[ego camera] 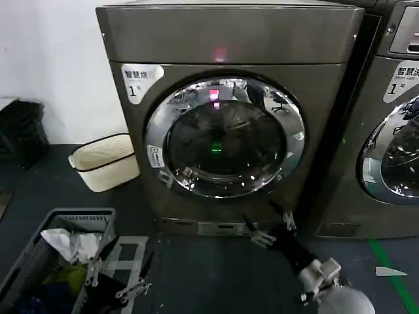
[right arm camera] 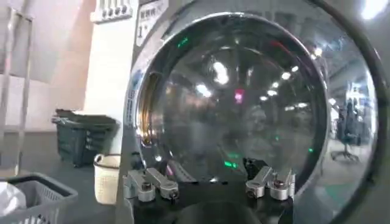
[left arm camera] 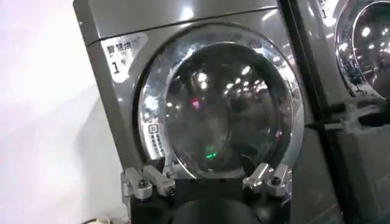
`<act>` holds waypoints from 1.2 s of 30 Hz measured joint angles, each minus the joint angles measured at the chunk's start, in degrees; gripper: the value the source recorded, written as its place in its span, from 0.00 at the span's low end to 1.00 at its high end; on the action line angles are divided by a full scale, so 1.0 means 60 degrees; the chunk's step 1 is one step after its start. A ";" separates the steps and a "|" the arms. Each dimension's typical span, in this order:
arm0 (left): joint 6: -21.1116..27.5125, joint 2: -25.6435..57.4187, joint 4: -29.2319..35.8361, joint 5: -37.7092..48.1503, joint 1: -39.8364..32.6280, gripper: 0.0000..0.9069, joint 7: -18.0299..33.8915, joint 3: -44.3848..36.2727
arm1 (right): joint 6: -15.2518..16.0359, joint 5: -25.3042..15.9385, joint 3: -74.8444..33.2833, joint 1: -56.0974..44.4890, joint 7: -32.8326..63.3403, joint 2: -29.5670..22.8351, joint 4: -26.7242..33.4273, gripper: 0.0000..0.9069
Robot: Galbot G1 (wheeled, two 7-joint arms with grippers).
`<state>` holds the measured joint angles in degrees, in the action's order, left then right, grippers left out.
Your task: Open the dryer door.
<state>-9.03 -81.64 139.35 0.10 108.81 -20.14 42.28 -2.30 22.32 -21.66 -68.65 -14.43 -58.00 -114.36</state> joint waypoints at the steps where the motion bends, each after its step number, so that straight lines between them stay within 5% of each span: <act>1: 0.0000 -0.0016 0.0005 -0.0014 0.0002 1.00 0.0000 0.0001 | -0.0019 0.0049 0.0107 0.0140 -0.0013 0.0045 0.0062 1.00; 36: -0.0038 -0.0296 0.0336 -0.0106 0.0194 1.00 -0.0104 0.0108 | -0.0099 0.0963 0.2960 0.4245 -0.0448 0.0141 0.2482 1.00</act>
<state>-9.26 -83.41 141.37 -0.54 109.97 -20.76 42.92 -2.89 28.10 -3.90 -43.18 -17.12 -57.16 -99.47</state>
